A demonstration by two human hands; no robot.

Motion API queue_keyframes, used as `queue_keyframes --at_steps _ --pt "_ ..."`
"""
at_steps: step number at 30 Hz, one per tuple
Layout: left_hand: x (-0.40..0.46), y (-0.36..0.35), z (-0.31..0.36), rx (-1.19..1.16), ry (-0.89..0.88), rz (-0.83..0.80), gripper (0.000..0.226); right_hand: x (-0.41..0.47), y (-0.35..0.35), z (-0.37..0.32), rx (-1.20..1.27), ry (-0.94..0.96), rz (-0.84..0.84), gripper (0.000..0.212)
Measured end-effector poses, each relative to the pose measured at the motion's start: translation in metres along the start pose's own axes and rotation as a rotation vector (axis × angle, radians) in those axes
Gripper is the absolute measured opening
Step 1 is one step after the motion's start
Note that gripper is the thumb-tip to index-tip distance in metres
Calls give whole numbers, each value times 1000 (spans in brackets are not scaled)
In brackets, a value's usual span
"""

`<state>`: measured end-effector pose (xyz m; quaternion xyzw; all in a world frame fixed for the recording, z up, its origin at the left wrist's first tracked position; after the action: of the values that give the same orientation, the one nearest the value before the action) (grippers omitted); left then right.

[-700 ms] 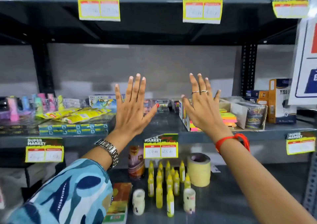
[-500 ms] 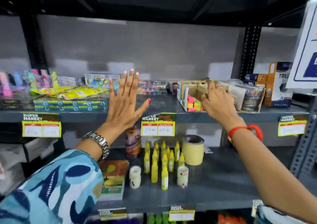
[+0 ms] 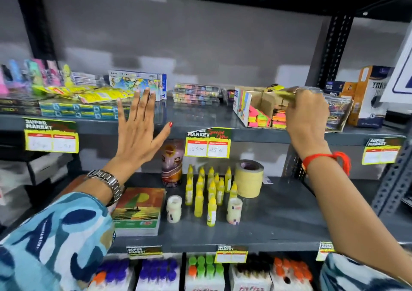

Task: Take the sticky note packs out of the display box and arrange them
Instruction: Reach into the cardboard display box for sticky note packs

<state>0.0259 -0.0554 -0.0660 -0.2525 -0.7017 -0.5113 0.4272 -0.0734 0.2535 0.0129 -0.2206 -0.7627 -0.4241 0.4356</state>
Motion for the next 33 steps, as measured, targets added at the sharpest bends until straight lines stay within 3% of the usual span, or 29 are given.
queue_keyframes --at_steps 3,5,8,12,15,20,22,25,29,33 --pt "-14 -6 -13 -13 70 23 77 2 1 -22 103 109 250 36" --pt "-20 -11 -18 -22 102 38 76 5 -8 -51 221 270 296 41" --pt "-19 -16 -24 -32 105 60 76 8 -32 -97 280 414 110 40" --pt "-17 -19 -23 -39 138 123 75 3 -75 -141 68 459 -223 27" --pt "-18 -24 -23 -42 159 178 71 0 -102 -157 27 471 -357 17" --pt "-19 -29 -25 0 139 218 69 4 -122 -159 303 367 -671 13" --pt "-18 -30 -24 -5 151 236 68 5 -117 -152 349 346 -624 19" --pt "-18 -31 -23 -15 163 259 68 3 -93 -133 358 346 -389 33" --pt "-18 -30 -19 -46 183 273 67 -4 -51 -101 354 293 -131 33" --pt "-18 -28 -15 -55 210 258 69 -6 -15 -62 251 132 45 42"
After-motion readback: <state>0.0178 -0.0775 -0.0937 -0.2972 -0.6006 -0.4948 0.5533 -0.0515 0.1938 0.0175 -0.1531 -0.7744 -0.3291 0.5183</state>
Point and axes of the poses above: each hand's wrist, its own x-axis towards the middle knuckle, its own y-axis out of the back of the hand, z = x × y, the point moved 2 cm from there along x, towards the middle knuckle, and after that the axes turned 4 degrees about x, right-handed, at the moved point
